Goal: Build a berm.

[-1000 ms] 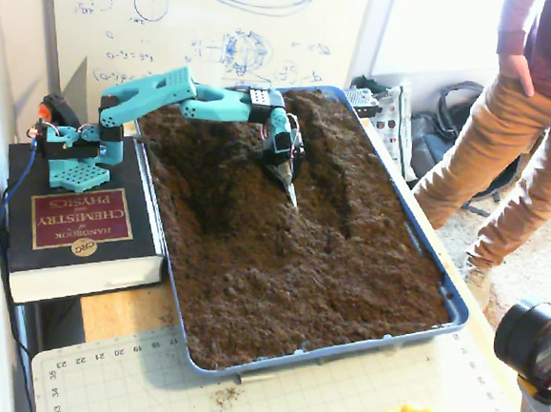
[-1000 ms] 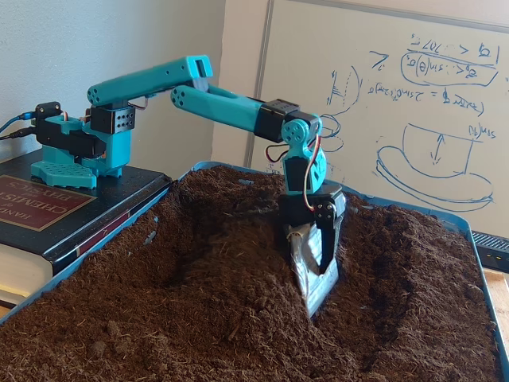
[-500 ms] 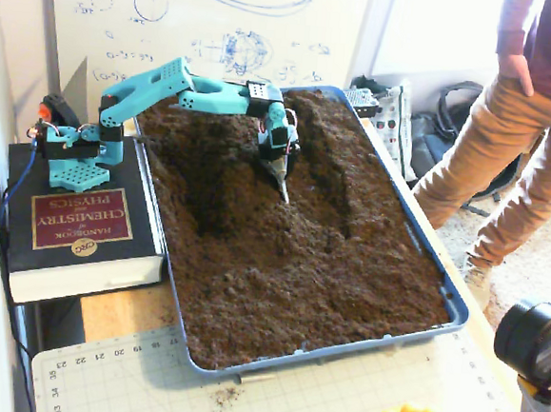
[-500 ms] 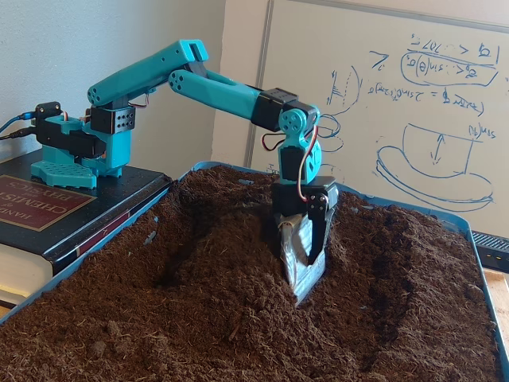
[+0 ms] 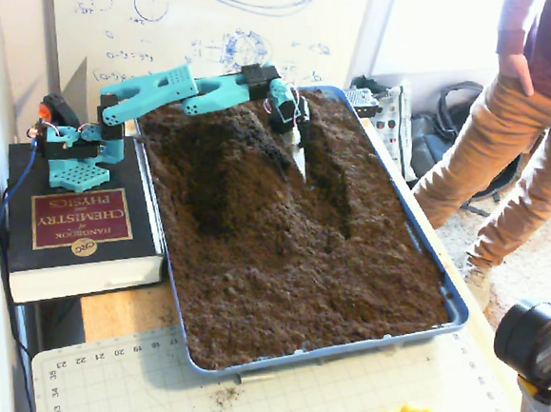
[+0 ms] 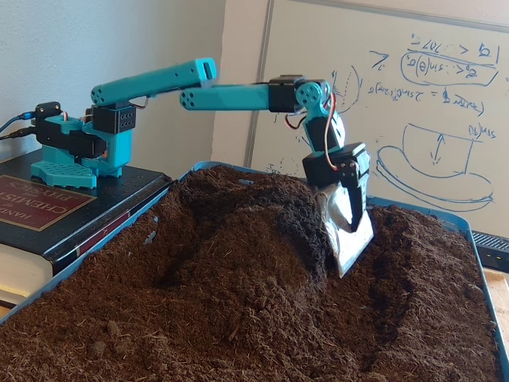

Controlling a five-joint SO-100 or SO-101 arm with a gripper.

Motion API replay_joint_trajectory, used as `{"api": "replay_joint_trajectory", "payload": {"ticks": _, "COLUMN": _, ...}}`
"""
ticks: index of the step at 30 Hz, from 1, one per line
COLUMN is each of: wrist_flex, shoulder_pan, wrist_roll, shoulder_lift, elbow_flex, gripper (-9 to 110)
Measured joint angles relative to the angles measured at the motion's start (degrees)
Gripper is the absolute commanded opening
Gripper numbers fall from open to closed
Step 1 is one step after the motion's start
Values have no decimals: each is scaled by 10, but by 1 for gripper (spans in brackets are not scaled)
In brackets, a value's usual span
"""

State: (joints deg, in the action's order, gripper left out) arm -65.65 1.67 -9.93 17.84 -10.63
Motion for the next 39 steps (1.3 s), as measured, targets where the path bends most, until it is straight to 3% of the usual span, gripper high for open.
{"api": "replay_joint_trajectory", "payload": {"ticks": 9, "wrist_flex": 102, "shoulder_pan": 64, "wrist_roll": -12, "shoulder_lift": -112, "elbow_flex": 28, "gripper": 0}}
{"api": "replay_joint_trajectory", "payload": {"ticks": 15, "wrist_flex": 92, "shoulder_pan": 70, "wrist_roll": -12, "shoulder_lift": -119, "elbow_flex": 24, "gripper": 0}}
{"api": "replay_joint_trajectory", "payload": {"ticks": 39, "wrist_flex": 59, "shoulder_pan": 75, "wrist_roll": 11, "shoulder_lift": 137, "elbow_flex": -331, "gripper": 0}}
